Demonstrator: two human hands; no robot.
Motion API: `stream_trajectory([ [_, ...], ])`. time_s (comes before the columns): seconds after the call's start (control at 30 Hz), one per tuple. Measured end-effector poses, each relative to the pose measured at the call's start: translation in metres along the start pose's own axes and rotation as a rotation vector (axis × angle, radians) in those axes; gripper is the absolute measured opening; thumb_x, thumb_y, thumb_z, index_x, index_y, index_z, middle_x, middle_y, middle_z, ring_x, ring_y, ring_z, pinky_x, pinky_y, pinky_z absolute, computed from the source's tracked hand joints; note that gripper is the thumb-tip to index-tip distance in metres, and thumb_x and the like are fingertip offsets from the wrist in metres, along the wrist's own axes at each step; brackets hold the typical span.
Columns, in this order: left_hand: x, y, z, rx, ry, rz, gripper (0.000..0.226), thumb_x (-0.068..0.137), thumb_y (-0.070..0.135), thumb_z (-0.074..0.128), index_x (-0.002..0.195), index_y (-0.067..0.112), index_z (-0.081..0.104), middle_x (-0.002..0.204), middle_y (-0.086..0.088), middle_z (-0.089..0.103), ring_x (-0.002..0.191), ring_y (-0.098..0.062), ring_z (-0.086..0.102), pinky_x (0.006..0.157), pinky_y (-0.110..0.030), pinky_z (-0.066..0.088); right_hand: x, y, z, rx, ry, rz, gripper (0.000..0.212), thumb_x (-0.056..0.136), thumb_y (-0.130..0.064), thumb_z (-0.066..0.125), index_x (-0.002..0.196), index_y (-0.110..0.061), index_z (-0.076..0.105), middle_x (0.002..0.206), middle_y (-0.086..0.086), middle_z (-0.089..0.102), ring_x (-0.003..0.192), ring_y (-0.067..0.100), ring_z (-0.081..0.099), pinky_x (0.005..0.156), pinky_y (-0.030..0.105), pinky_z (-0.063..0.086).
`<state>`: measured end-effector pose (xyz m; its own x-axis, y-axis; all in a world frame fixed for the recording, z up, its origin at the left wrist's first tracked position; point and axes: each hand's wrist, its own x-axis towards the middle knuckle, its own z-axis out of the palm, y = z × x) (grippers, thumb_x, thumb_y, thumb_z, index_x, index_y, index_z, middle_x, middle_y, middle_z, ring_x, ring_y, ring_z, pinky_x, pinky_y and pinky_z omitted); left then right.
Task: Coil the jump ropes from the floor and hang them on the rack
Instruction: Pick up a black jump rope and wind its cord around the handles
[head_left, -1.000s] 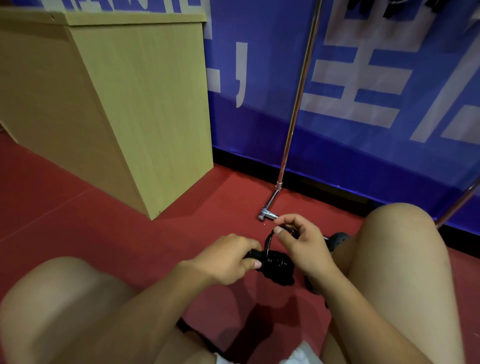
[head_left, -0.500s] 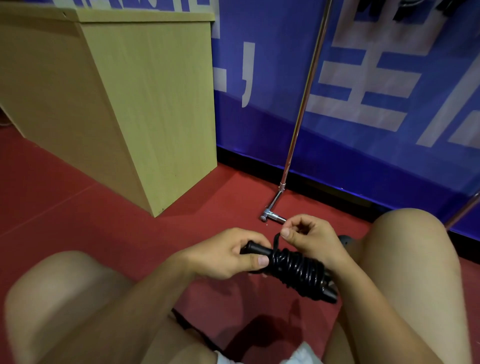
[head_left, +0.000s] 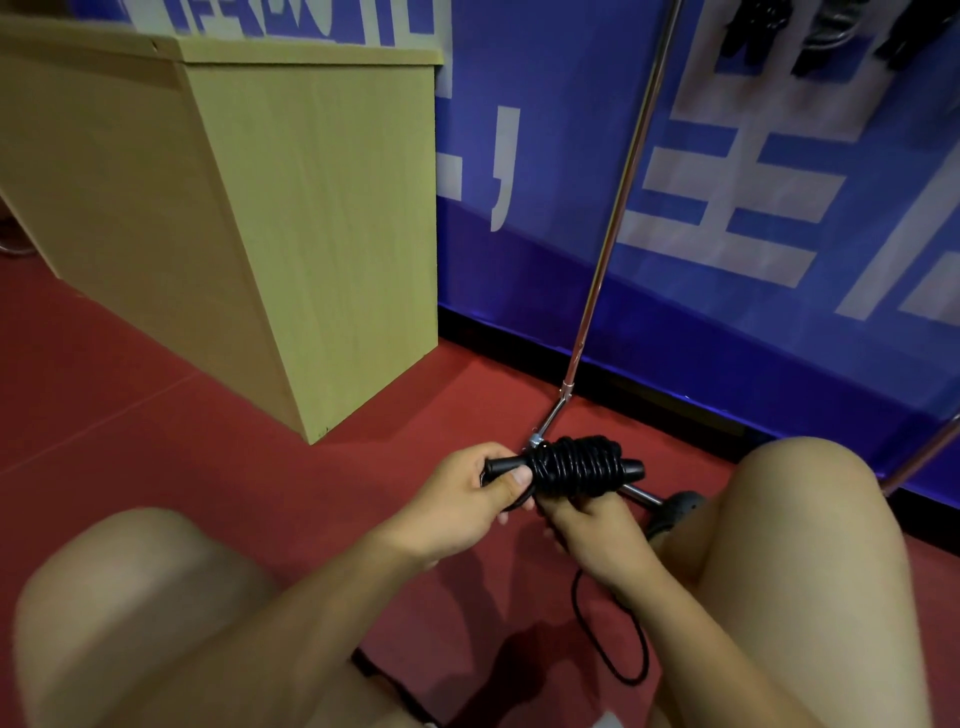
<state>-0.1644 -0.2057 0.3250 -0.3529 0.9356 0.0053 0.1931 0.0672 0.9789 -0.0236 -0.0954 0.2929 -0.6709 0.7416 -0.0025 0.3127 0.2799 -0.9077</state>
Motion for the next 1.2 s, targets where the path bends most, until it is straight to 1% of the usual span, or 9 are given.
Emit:
stream_trajectory([
  [0.1,0.004,-0.002,0.0,0.067,0.067,-0.026,0.011,0.1,0.022,0.056,0.095,0.014,0.062,0.073,0.007,0.07,0.062,-0.011,0.055,0.066,-0.027,0.046,0.0,0.001,0.004,-0.024,-0.048,0.021,0.027,0.097,-0.03,0.058,0.074,-0.016,0.061,0.061,0.001,0.065,0.052,0.01,0.058,0.06,0.038,0.049],
  [0.2,0.01,-0.005,-0.002,0.141,0.185,-0.067,0.012,0.1,0.025,0.057,0.092,0.016,0.061,0.073,0.006,0.067,0.059,-0.009,0.054,0.06,-0.025,0.044,-0.005,-0.002,0.008,-0.003,-0.099,0.028,0.018,0.094,-0.029,0.064,0.082,-0.017,0.061,0.058,-0.005,0.062,0.051,0.006,0.052,0.056,0.026,0.043],
  [0.33,0.016,-0.012,-0.004,0.32,0.263,-0.116,0.014,0.098,0.031,0.057,0.089,0.022,0.057,0.071,0.008,0.056,0.065,-0.013,0.051,0.06,-0.029,0.038,-0.006,-0.002,0.009,-0.027,-0.15,0.015,0.012,0.092,-0.023,0.066,0.086,-0.013,0.063,0.05,-0.013,0.053,0.046,0.001,0.041,0.051,0.018,0.035],
  [0.5,0.019,-0.015,-0.003,0.581,0.287,-0.15,0.018,0.099,0.042,0.051,0.095,0.024,0.05,0.075,0.008,0.055,0.073,-0.02,0.055,0.061,-0.033,0.037,-0.003,0.0,0.007,-0.025,-0.149,0.078,0.009,0.091,-0.022,0.066,0.087,-0.014,0.066,0.051,-0.013,0.053,0.046,0.001,0.04,0.05,0.019,0.034],
  [0.67,0.019,-0.018,-0.005,0.769,0.302,-0.102,0.021,0.1,0.047,0.047,0.101,0.027,0.044,0.083,-0.001,0.065,0.082,-0.031,0.063,0.068,-0.041,0.048,-0.004,0.0,0.006,-0.056,-0.171,0.136,0.017,0.087,-0.029,0.07,0.081,-0.015,0.064,0.056,-0.009,0.055,0.05,0.005,0.043,0.054,0.025,0.036],
  [0.83,0.023,-0.022,-0.012,0.761,0.307,-0.112,0.02,0.097,0.048,0.051,0.1,0.029,0.046,0.085,0.001,0.066,0.083,-0.03,0.064,0.071,-0.041,0.052,-0.007,-0.003,0.001,-0.055,-0.165,0.121,0.024,0.089,-0.031,0.069,0.081,-0.01,0.062,0.054,-0.009,0.052,0.047,0.004,0.041,0.049,0.021,0.035],
  [0.97,0.024,-0.023,-0.013,0.731,0.318,-0.129,0.021,0.097,0.044,0.055,0.101,0.025,0.05,0.086,0.002,0.064,0.082,-0.025,0.062,0.071,-0.04,0.052,-0.007,-0.002,0.0,-0.035,-0.142,0.098,0.017,0.089,-0.029,0.067,0.082,-0.014,0.064,0.054,-0.01,0.051,0.048,0.004,0.04,0.053,0.025,0.035],
  [1.1,0.024,-0.025,-0.013,0.729,0.313,-0.145,0.022,0.096,0.044,0.058,0.099,0.024,0.051,0.087,0.001,0.065,0.083,-0.025,0.062,0.072,-0.041,0.052,-0.005,0.0,0.0,-0.081,-0.039,0.004,0.01,0.091,-0.029,0.064,0.083,-0.023,0.065,0.063,-0.007,0.059,0.059,0.006,0.049,0.062,0.032,0.043],
  [1.2,0.023,-0.025,-0.01,0.708,0.277,-0.115,0.021,0.092,0.044,0.063,0.092,0.027,0.05,0.081,0.005,0.063,0.076,-0.02,0.061,0.061,-0.035,0.046,-0.007,-0.002,-0.002,-0.165,0.064,-0.078,0.009,0.093,-0.029,0.063,0.085,-0.025,0.064,0.074,-0.003,0.067,0.067,0.009,0.058,0.07,0.03,0.047],
])
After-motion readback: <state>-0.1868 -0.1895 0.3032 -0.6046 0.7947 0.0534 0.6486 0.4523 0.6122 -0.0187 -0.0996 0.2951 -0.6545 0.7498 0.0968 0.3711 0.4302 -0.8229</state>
